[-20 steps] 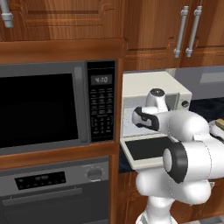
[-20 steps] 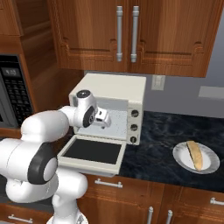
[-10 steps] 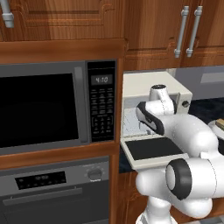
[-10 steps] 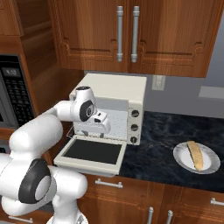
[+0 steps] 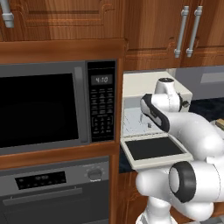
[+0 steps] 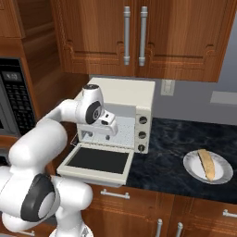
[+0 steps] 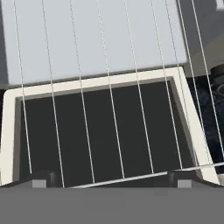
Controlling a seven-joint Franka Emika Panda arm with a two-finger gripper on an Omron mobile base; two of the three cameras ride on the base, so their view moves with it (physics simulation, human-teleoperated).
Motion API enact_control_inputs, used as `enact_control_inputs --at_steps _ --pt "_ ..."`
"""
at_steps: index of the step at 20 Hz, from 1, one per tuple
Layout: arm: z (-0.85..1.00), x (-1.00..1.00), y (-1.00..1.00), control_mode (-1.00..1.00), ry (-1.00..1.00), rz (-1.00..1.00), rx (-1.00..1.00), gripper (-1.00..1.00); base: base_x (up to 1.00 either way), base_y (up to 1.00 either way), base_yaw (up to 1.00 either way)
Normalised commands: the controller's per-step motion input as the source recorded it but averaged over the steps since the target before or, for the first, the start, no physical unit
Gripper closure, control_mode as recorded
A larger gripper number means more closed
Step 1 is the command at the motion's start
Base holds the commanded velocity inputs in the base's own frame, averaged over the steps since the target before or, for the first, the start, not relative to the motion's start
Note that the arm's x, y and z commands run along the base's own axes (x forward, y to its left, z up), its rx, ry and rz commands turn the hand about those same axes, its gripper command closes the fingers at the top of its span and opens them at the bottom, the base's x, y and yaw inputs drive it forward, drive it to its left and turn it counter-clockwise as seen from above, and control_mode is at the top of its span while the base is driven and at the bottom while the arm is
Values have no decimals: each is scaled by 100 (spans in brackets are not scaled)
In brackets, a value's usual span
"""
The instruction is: Pull the toaster oven rack outwards. Pick up the baguette from the plate and place it on the toaster oven rack. Close the toaster oven door fully and set the temperature to the lowest setting.
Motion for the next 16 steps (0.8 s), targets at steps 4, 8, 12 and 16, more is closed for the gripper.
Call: enact_control_inputs --at_steps 4,8,12,16 --pt "-9 51 0 -100 -1 0 0 -100 0 0 0" --pt "-4 28 0 -100 -1 0 0 -100 0 0 0" --pt "-32 -5 0 -100 2 0 0 -100 0 0 0" --pt "-41 -7 0 -100 -1 0 0 -100 0 0 0"
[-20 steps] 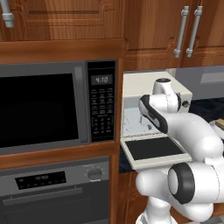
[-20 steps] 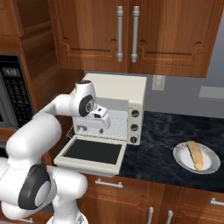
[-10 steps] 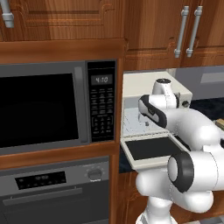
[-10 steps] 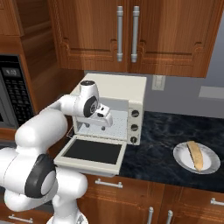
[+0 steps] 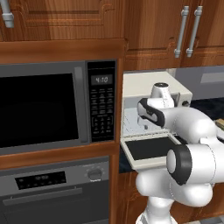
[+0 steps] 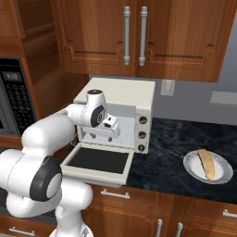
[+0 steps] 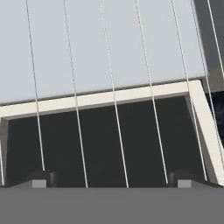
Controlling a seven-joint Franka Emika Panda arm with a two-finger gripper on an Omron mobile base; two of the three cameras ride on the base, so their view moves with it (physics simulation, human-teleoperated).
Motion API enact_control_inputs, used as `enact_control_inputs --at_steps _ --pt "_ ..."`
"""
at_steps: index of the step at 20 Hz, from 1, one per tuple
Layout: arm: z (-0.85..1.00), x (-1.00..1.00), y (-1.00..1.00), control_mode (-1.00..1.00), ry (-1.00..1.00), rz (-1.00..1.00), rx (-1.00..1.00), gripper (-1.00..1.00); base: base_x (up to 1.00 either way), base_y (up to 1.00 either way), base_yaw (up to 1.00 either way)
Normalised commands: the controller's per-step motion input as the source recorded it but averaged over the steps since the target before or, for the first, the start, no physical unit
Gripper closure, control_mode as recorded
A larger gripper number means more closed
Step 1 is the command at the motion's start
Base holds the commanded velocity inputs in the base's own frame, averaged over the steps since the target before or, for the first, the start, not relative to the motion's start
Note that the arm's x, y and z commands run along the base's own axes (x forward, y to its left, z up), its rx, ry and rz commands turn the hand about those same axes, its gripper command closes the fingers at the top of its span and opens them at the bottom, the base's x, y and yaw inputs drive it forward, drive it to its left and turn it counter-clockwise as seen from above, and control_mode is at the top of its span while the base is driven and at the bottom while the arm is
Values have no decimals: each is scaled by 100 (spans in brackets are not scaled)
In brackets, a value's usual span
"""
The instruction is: Pull the toaster oven rack outwards. Pick up the baguette from the plate and place it on the toaster oven rack. Close the toaster oven door fully and set the temperature to the lowest setting.
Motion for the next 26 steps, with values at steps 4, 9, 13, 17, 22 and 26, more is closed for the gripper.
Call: enact_control_inputs --at_steps 4,9,13,17,22,26 --pt "-36 -9 0 -100 1 0 0 -100 0 0 0" --pt "-36 -50 0 -100 9 0 0 -100 0 0 0" --pt "-46 -89 -1 -100 16 0 -1 -100 0 0 0" --pt "-36 -92 -3 -100 13 0 -2 -100 0 0 0" --pt "50 -54 -57 -100 -4 -7 0 -100 0 0 0" --pt "27 -8 -100 -100 2 -20 -7 -100 0 0 0"
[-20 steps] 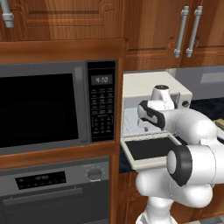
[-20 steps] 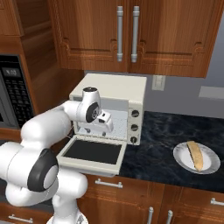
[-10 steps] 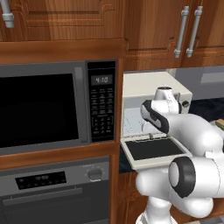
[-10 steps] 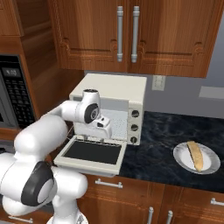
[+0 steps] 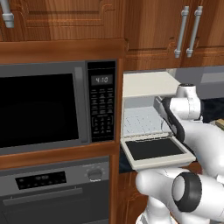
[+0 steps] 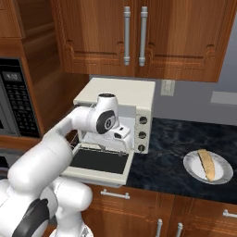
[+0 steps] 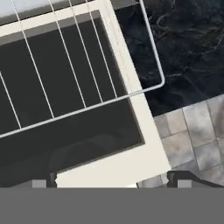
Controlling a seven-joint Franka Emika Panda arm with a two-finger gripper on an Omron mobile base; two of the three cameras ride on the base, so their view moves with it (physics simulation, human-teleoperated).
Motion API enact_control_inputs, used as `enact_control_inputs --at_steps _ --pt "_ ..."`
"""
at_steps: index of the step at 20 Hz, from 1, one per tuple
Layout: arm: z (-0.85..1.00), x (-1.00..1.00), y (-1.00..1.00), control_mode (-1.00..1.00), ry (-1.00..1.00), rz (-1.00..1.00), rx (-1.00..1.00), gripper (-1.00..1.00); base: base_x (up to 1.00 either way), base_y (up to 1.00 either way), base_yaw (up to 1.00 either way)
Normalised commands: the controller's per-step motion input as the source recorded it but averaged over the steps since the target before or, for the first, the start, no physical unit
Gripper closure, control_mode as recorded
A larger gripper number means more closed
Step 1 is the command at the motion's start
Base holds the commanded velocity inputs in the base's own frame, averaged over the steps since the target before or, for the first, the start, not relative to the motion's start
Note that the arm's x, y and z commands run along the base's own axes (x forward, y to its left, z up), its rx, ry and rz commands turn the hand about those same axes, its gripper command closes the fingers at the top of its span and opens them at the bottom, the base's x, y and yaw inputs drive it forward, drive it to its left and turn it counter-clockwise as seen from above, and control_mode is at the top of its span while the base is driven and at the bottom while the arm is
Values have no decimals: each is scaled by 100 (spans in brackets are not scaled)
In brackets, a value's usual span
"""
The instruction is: Pull the toaster oven rack outwards. Pick up the baguette from the plate and place it on the toaster oven rack. Close the toaster oven door fully and set the temperature to the lowest setting.
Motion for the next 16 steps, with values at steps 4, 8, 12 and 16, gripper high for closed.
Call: enact_control_inputs --at_steps 4,8,12,16 --pt "4 56 -100 -100 4 -10 -11 -100 0 0 0" --pt "1 80 -100 -100 2 19 2 -100 0 0 0" --pt "14 30 -100 -100 0 29 2 -100 0 0 0" --pt "45 0 -100 -100 7 19 2 -100 0 0 0"
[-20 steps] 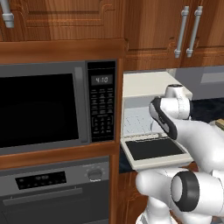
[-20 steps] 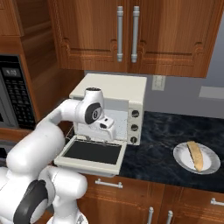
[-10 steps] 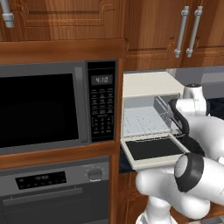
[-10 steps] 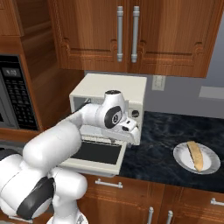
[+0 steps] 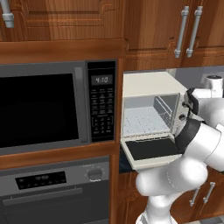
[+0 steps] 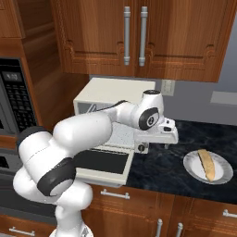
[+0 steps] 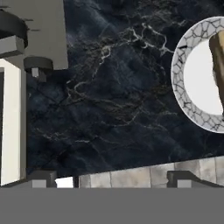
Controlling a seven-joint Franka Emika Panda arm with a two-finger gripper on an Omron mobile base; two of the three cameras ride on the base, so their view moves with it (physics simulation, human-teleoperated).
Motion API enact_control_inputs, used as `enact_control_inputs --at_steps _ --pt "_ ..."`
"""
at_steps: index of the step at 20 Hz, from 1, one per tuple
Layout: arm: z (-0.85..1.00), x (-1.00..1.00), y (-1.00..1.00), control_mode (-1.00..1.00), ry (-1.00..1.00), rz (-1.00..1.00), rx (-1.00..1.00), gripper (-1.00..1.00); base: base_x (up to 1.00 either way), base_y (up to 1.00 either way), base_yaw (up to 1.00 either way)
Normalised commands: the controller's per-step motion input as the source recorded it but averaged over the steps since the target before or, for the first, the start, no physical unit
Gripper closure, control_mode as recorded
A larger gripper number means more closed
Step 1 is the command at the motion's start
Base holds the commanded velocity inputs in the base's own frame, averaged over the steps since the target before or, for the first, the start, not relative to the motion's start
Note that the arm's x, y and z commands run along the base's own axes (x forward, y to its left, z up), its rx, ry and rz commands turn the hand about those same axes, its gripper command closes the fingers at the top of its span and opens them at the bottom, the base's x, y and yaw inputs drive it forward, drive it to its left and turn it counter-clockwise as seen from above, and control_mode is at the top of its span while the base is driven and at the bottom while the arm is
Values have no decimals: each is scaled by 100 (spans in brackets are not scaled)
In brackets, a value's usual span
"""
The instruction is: Pull the toaster oven rack outwards. Pick up the baguette from the plate and place it on the toaster oven rack. Close the toaster oven door fully and set the temperature to the lowest setting.
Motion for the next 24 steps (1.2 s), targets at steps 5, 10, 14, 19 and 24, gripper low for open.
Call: enact_control_inputs --at_steps 5,10,14,19,24 --pt "3 13 -100 -100 10 2 8 -100 0 0 0" --pt "-35 65 -100 -100 10 0 6 -100 0 0 0" --pt "-12 41 -87 -100 4 0 1 -100 0 0 0" --pt "-4 29 -79 -100 1 0 6 -100 0 0 0" --pt "-16 18 -32 -100 4 2 6 -100 0 0 0"
